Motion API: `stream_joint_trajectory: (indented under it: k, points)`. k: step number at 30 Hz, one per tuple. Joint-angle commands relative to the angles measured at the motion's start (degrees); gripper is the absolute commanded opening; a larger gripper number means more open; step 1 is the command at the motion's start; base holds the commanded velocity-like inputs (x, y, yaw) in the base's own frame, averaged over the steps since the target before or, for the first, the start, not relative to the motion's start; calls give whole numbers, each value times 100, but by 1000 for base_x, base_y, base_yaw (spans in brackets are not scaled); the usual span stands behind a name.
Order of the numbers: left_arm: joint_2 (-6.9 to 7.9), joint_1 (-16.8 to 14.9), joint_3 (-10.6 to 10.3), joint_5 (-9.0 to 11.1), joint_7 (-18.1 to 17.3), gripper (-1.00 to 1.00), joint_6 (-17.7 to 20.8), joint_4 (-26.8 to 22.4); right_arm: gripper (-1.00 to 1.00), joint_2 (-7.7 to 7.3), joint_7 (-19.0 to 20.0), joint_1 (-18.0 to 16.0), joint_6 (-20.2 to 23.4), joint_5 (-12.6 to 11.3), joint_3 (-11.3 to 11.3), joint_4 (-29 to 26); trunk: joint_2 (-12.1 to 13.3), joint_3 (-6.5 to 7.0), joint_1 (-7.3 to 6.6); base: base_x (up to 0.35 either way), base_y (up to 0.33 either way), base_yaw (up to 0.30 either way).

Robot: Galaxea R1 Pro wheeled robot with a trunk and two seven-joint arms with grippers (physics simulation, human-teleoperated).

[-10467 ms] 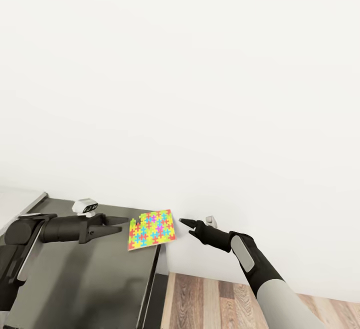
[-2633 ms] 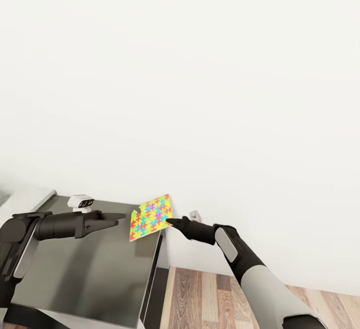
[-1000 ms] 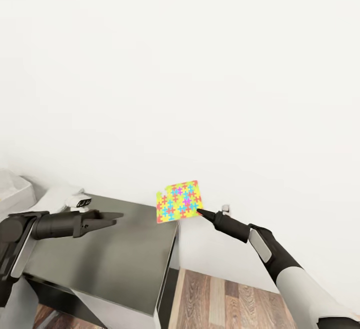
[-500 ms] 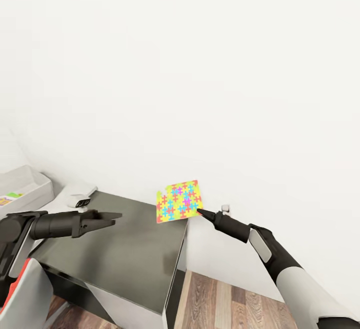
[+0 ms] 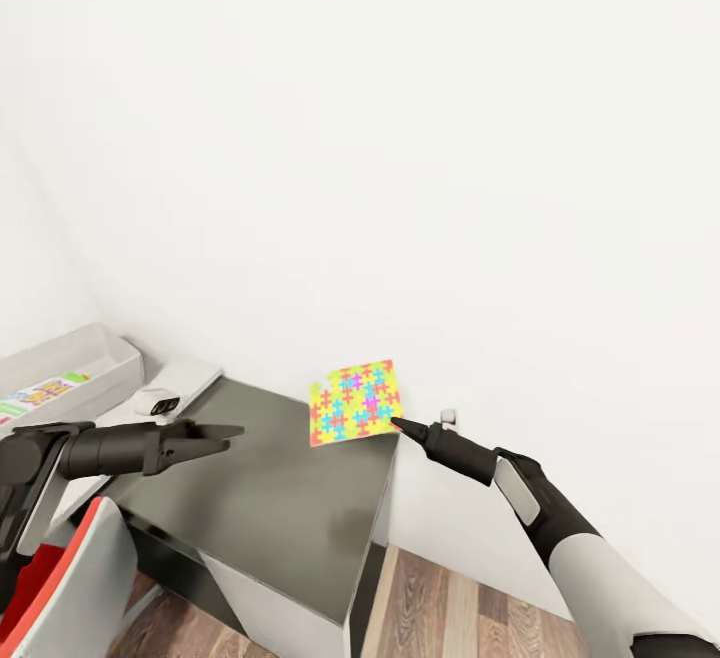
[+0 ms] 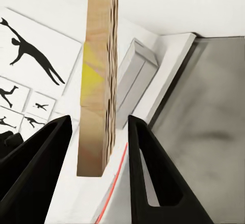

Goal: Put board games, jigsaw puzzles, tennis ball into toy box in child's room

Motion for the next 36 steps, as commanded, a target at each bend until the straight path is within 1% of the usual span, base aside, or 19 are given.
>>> stream_joint_trajectory:
  k: [1,8,10,14,28,36]
  points:
    - [2,-6,-2,-7,-23,100,61,0,-100,-6,-2,-4,43,-60,28,-5,34,13,-21,0,0,271]
    - [14,-6,-1,-27,-23,100,55,13,-100,-2,-18,-4,43,-53,36,-2,315,163,-174,0,0,271]
    - [90,-6,-1,-28,-23,100,53,20,-100,-2,-14,-4,43,-52,37,-4,395,206,-218,0,0,272]
    - [137,-6,-1,-30,-23,100,47,33,-100,-2,-31,-4,43,-52,37,-1,555,291,-306,0,0,272]
    - [144,-6,-1,-31,-23,100,43,51,-100,-2,-27,-4,43,-52,37,-2,1117,591,-614,0,0,271]
    - [144,-6,-1,-48,-23,100,40,63,-100,-1,-26,-4,43,-52,37,-6,1117,619,-614,0,0,271]
